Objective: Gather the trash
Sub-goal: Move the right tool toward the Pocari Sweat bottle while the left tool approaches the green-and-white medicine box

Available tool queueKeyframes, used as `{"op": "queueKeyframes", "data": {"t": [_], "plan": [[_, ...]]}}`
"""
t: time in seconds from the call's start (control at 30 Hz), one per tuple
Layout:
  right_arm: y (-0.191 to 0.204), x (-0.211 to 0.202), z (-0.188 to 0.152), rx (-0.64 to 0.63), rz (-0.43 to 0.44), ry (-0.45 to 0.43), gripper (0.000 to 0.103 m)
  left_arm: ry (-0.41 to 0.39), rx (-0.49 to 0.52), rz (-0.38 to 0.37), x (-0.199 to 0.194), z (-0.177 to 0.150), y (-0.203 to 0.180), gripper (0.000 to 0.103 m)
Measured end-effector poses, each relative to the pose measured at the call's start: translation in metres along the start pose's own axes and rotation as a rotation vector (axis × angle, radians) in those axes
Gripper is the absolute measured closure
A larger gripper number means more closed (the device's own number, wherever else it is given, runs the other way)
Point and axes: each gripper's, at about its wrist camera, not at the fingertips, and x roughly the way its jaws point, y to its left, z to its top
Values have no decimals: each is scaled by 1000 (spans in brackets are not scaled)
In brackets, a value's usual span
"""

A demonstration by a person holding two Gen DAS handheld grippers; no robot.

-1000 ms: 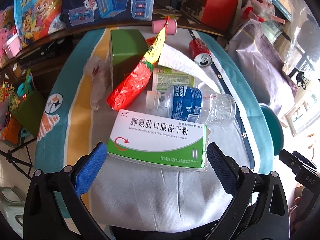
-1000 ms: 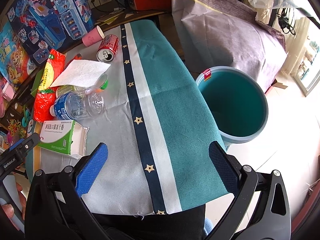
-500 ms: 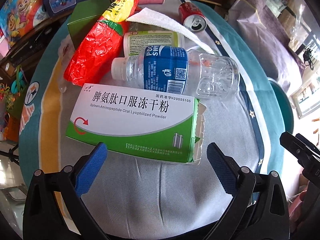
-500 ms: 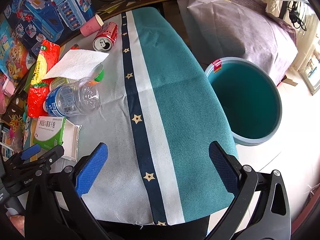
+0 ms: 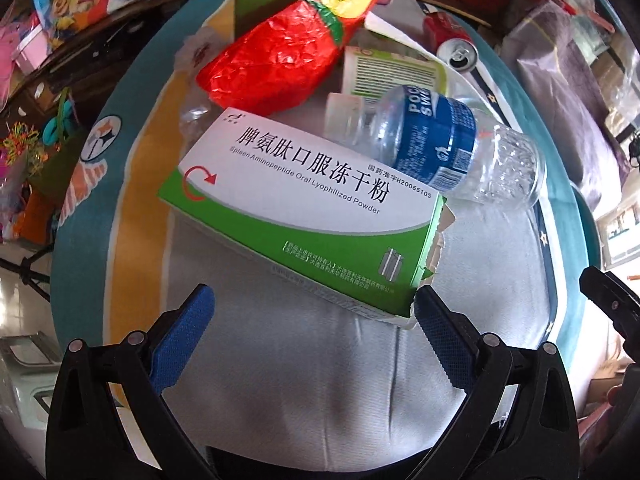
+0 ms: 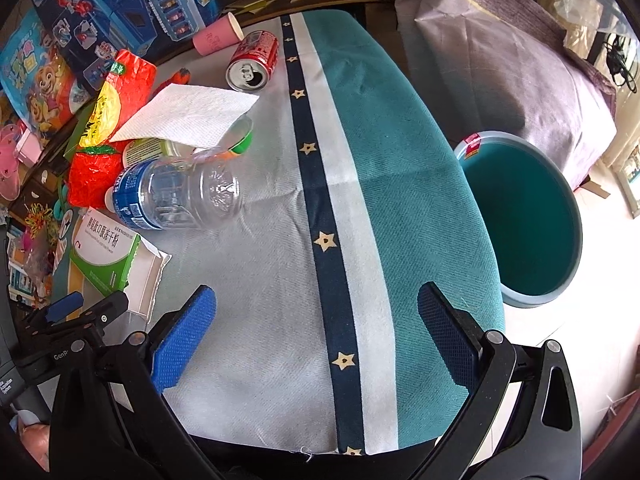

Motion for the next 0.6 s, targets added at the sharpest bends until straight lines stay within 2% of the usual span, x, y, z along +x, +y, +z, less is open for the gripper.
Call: {"op": "queueKeyframes", "data": {"t": [0.3,0.47,0.5,0.6], "plan": [[45,2,8,-155,8,12,6,-29,-115,20,-5,-11,55,3],[77,4,21,-303,-5,25,6,-82,-159,14,-9,-19,77,3],[83,4,25,-334,-5,28,6,-110,-167,8,-12,-21,82,6],[99,3,35,-401,-4,29,6,-180,-177,-19,-22,-25,89,28]]}}
